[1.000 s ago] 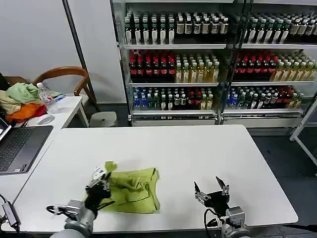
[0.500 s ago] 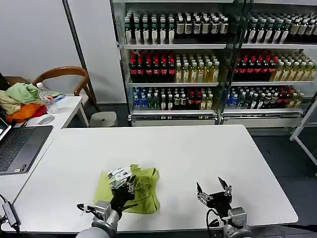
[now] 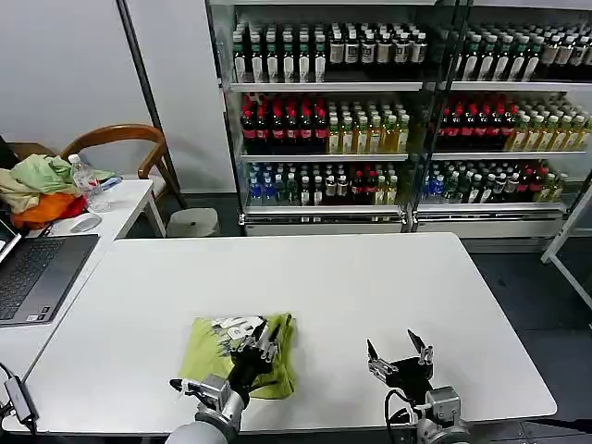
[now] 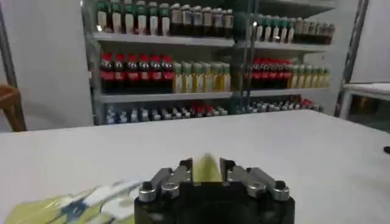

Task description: Fold and organize the clothes.

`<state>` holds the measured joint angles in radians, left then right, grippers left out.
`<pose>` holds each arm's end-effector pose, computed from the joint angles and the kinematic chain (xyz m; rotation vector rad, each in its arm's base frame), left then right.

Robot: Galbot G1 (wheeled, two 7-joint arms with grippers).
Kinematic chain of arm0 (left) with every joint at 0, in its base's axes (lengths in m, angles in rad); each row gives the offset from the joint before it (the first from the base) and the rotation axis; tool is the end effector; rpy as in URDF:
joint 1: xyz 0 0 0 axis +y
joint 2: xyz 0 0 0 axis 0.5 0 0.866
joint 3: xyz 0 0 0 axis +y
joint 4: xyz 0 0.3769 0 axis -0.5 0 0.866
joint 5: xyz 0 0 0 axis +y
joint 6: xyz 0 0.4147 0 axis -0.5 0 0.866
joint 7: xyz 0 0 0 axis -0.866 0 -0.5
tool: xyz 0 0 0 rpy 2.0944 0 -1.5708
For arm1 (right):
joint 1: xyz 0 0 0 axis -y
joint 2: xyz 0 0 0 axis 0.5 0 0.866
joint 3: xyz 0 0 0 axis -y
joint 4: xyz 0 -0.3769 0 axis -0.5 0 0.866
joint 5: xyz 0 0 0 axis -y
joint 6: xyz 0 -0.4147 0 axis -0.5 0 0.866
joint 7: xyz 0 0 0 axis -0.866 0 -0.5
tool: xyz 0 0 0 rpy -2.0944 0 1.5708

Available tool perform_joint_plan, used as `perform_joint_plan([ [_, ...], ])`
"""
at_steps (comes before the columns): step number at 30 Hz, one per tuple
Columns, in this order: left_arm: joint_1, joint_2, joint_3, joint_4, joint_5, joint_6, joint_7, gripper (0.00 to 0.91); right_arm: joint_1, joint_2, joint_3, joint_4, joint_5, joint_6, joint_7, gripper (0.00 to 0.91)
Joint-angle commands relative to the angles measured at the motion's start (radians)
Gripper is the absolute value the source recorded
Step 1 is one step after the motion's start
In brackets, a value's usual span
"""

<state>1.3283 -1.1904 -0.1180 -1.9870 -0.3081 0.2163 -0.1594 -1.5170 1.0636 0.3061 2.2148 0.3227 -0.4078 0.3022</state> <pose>0.2655 -0.0613 -0.3367 -0.5158 -2.8613 0.0172 0.2224 0.0004 -0.2773 0.2158 -2.7875 0.2046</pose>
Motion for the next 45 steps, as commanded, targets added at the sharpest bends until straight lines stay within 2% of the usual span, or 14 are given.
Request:
perform_joint_plan([
  [1,0.015,0.037,-0.089,-0.142,-0.128,-0.094,0.020,0.907,0.005,-0.002,-0.002,0.000,-0.001,-0.001,-0.002,0.907],
  [7,0.097,0.126,-0.232,-0.100,-0.163,0.068,-0.128,0.907,0.008,-0.007,-0.005,-0.005,-0.001,0.000,-0.005,0.907],
  [10,0.126,0.135,-0.283,-0.061,-0.232,0.105,-0.160,0.907,0.013,-0.010,-0.006,-0.005,0.000,0.001,-0.006,0.907],
  [15,0.120,0.133,-0.371,0.014,-0.346,0.147,-0.094,0.907,0.009,-0.017,-0.001,-0.001,0.000,0.002,-0.006,0.907],
  [25,0.107,0.111,-0.361,0.046,-0.404,0.160,-0.094,0.907,-0.002,-0.018,0.014,0.010,0.000,0.003,-0.006,0.907],
  [31,0.117,0.096,-0.364,0.030,-0.550,0.139,-0.095,0.907,-0.001,-0.017,0.017,0.009,0.000,0.003,-0.007,0.907],
  [37,0.120,0.099,-0.365,0.055,-0.562,0.110,-0.059,0.907,0.000,-0.014,0.015,0.008,0.000,0.003,-0.007,0.907],
  [38,0.121,0.099,-0.366,0.053,-0.569,0.113,-0.058,0.292,0.000,-0.015,0.015,0.007,0.000,0.003,-0.007,0.907],
  [39,0.122,0.097,-0.367,0.052,-0.594,0.114,-0.058,0.040,0.000,-0.015,0.016,0.007,0.000,0.003,-0.007,0.907],
  [45,0.134,0.081,-0.362,0.061,-0.597,0.113,-0.049,0.050,0.000,-0.018,0.019,0.006,0.001,0.004,-0.007,0.907],
])
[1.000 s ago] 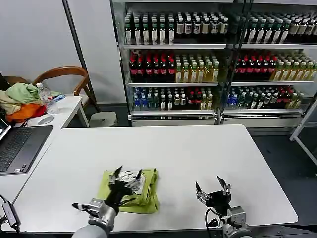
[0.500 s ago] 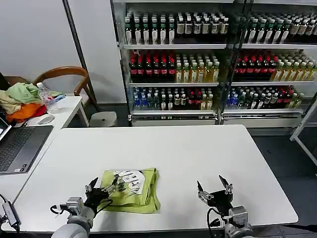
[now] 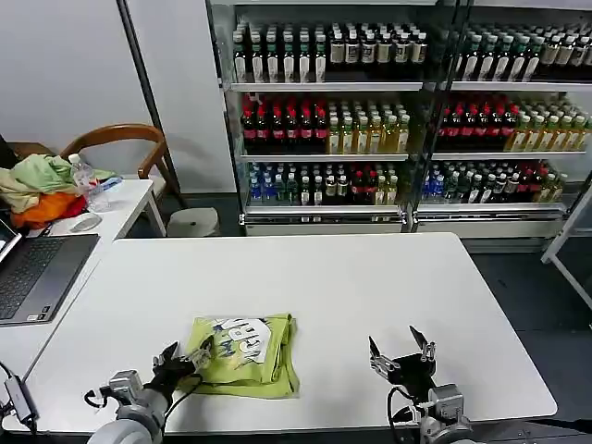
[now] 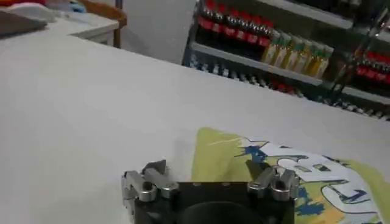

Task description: Fold and organize the clothes.

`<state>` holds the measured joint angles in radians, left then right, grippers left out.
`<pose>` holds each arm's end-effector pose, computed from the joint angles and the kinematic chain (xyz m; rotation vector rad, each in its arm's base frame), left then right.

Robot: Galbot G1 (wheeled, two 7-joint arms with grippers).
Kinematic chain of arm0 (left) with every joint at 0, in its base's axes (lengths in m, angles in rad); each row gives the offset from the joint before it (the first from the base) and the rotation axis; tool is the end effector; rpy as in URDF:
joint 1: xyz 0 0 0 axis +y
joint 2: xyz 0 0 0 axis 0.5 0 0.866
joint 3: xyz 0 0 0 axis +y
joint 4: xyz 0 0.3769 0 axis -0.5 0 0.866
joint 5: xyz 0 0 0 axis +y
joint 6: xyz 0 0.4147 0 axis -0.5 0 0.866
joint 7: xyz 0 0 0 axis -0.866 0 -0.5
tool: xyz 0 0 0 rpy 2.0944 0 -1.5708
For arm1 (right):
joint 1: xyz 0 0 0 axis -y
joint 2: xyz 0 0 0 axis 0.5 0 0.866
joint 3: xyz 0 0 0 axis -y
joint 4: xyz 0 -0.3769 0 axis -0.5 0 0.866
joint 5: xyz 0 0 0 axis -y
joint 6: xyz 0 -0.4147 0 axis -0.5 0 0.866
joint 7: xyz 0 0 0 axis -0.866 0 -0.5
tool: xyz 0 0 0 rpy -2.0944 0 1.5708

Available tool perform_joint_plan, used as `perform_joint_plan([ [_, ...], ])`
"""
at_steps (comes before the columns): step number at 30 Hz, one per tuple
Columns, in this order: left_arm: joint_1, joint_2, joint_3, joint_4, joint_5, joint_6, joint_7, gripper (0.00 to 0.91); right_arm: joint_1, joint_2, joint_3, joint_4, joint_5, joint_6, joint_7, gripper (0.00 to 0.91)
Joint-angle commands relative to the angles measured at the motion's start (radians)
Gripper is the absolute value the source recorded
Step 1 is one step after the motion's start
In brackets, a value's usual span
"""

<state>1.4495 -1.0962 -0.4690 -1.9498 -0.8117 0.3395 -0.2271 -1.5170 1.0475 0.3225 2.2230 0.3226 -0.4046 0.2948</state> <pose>0.2724 0.0834 -0.3424 -0.0560 -2.6188 0.4024 0.2240 -0.0056 -0.2722 0.2177 -2.8015 0.2278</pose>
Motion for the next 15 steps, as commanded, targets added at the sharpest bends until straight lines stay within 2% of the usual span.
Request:
perform_joint_plan([
  [1,0.017,-0.014,-0.010,0.023,-0.093,-0.011,0.026,0.050,0.000,-0.003,0.002,-0.002,0.001,0.001,0.000,0.907],
  [15,0.015,-0.017,0.006,0.017,-0.015,-0.040,0.008,0.050,0.007,-0.005,-0.001,-0.004,0.001,0.001,0.000,0.907],
])
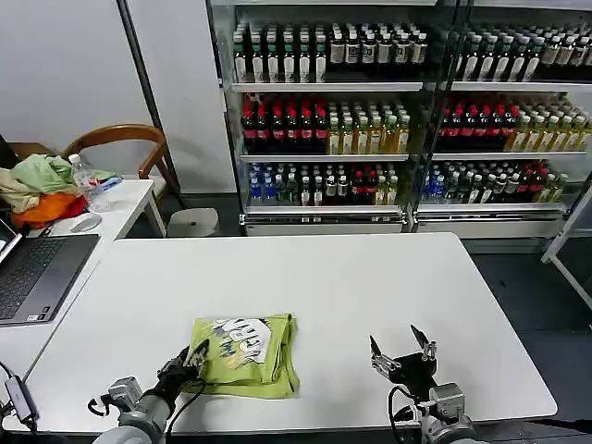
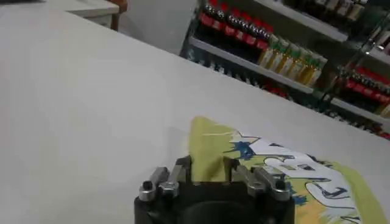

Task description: Fold and organize the clothes.

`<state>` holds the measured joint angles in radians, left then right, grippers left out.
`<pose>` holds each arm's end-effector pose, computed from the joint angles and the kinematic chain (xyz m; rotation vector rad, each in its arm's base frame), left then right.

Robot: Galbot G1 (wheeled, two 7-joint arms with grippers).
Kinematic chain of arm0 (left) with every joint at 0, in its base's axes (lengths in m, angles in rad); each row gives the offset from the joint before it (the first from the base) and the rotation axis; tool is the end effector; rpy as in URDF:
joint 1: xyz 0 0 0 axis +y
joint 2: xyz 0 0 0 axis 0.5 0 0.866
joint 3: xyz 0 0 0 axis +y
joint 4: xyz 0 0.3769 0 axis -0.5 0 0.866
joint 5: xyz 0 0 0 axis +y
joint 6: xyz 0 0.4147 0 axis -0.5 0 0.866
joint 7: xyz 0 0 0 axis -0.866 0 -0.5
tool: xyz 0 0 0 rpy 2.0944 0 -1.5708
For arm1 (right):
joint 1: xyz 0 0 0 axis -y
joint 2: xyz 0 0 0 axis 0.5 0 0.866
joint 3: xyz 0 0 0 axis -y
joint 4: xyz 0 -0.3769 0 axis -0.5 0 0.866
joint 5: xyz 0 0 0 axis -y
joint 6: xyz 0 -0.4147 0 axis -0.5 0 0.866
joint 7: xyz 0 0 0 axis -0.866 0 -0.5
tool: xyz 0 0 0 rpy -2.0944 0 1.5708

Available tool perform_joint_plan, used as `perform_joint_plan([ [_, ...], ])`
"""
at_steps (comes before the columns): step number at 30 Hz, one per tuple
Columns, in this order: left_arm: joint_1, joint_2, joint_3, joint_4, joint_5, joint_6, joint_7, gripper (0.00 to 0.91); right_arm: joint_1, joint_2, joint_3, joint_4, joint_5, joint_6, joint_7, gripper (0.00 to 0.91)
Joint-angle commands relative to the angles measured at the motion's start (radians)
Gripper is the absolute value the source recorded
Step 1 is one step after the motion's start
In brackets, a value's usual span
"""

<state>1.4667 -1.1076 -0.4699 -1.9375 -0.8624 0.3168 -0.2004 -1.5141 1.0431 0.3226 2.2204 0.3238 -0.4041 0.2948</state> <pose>0.2661 0.0834 -0.3524 -0.0750 -2.5942 0.4975 0.2250 -0.0065 -0.2726 0.2183 -2.8015 0.2333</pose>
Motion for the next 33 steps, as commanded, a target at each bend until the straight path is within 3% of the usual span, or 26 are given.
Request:
perform_joint_plan([
  [1,-0.003,-0.005,0.009,0.003,0.051,-0.018,-0.020,0.050,0.006,0.000,-0.002,-0.003,0.000,0.000,0.000,0.907],
  [5,-0.008,0.007,-0.010,-0.032,0.073,-0.006,-0.019,0.040,0.010,-0.002,-0.004,-0.001,0.000,-0.001,0.001,0.907],
  [8,-0.023,0.026,-0.057,-0.082,0.070,0.052,-0.075,0.040,0.013,-0.002,-0.005,-0.002,0.000,-0.002,0.001,0.907],
  [13,-0.038,0.081,-0.223,-0.112,-0.009,0.148,-0.126,0.040,0.021,-0.003,-0.009,-0.009,0.000,-0.001,0.000,0.907],
  [17,0.007,0.162,-0.374,-0.131,-0.039,0.257,-0.135,0.030,0.029,-0.008,-0.014,-0.012,0.002,0.000,0.000,0.907],
  [25,0.126,0.379,-0.555,-0.160,-0.015,0.264,-0.145,0.040,0.049,-0.007,-0.033,-0.017,0.004,0.001,-0.001,0.907],
  [29,0.100,0.369,-0.460,-0.265,0.171,0.264,-0.146,0.050,0.045,-0.007,-0.032,-0.013,0.004,0.001,-0.002,0.907],
  [30,0.097,0.324,-0.380,-0.340,0.318,0.264,-0.142,0.071,0.044,-0.005,-0.031,-0.012,0.003,0.002,-0.002,0.907],
  [31,0.093,0.293,-0.326,-0.377,0.340,0.263,-0.130,0.081,0.044,-0.003,-0.030,-0.012,0.003,0.002,-0.002,0.907],
  [33,0.068,0.210,-0.060,-0.424,0.653,0.261,-0.098,0.081,0.042,0.001,-0.026,-0.011,0.002,0.002,-0.002,0.907],
])
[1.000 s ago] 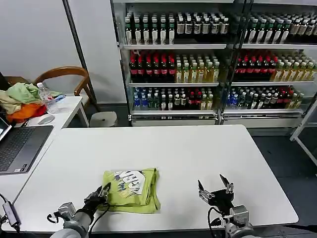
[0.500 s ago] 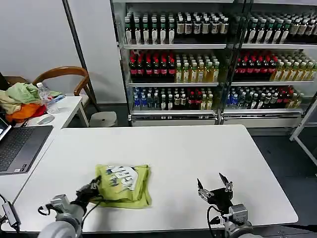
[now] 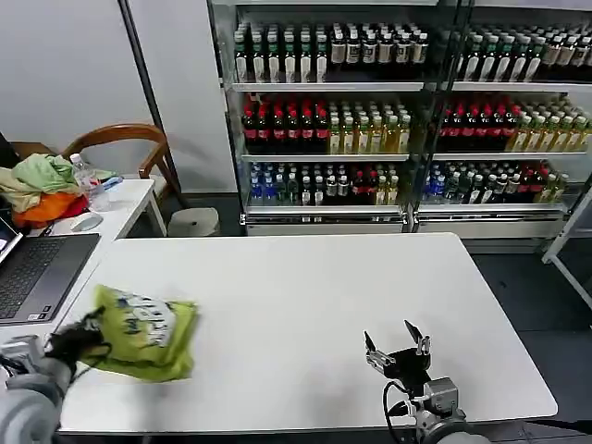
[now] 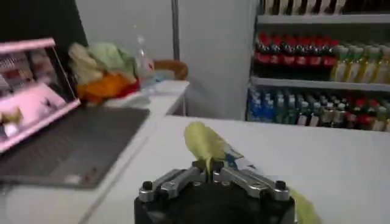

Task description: Fold and organize the clothes.

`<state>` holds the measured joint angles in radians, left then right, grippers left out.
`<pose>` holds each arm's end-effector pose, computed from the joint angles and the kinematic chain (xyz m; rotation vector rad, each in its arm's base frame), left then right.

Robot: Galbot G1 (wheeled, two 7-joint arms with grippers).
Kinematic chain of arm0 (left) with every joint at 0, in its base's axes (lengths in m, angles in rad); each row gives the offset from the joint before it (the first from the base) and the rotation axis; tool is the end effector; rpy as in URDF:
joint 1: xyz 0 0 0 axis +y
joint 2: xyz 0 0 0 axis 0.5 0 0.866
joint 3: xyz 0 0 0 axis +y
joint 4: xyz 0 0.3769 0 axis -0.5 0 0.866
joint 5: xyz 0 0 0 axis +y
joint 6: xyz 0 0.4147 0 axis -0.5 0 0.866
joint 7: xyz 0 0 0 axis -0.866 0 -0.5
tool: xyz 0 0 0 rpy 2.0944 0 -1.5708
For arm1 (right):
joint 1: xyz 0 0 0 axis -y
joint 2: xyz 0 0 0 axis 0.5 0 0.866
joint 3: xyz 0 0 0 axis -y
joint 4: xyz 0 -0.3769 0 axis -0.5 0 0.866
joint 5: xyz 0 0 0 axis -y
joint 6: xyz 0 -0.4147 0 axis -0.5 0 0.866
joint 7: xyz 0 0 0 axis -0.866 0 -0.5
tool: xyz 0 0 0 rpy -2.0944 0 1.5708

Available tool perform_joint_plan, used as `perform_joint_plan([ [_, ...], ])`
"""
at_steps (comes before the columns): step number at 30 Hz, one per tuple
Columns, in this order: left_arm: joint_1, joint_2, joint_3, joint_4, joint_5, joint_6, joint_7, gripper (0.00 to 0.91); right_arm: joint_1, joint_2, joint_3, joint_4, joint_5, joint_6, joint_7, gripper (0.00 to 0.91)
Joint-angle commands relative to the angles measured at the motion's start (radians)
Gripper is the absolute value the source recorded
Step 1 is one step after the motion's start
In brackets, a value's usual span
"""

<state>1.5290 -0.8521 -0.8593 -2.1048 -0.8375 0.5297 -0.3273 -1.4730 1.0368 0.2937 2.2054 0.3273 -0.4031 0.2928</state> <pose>0.2767 0.1977 -0.1982 0.2574 -2.7276 -0.0613 0.2335 -0.0012 -0.2723 0.2493 -2.8135 0.2363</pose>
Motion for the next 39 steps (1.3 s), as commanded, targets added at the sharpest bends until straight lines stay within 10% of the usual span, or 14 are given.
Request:
perform_joint_plan([
  [1,-0.003,-0.094,0.419,-0.256,0.737,0.046,0.046,0.071,-0.001,0.009,0.004,0.005,-0.002,0.001,-0.001,0.907],
  [8,-0.025,-0.281,0.729,-0.078,1.382,-0.123,0.095,0.071,-0.022,0.020,0.020,0.016,-0.012,0.001,-0.002,0.907],
  [14,-0.093,-0.303,0.712,-0.100,1.331,-0.081,0.114,0.081,-0.021,0.034,0.011,0.010,-0.026,-0.002,-0.004,0.907],
  [22,-0.115,-0.173,0.576,-0.109,1.255,-0.028,0.142,0.071,-0.013,0.033,0.008,0.015,-0.031,-0.006,-0.006,0.907],
  [39,0.127,0.173,-0.194,-0.019,1.127,-0.050,0.331,0.071,-0.006,0.024,0.004,0.008,-0.024,0.001,-0.013,0.907],
])
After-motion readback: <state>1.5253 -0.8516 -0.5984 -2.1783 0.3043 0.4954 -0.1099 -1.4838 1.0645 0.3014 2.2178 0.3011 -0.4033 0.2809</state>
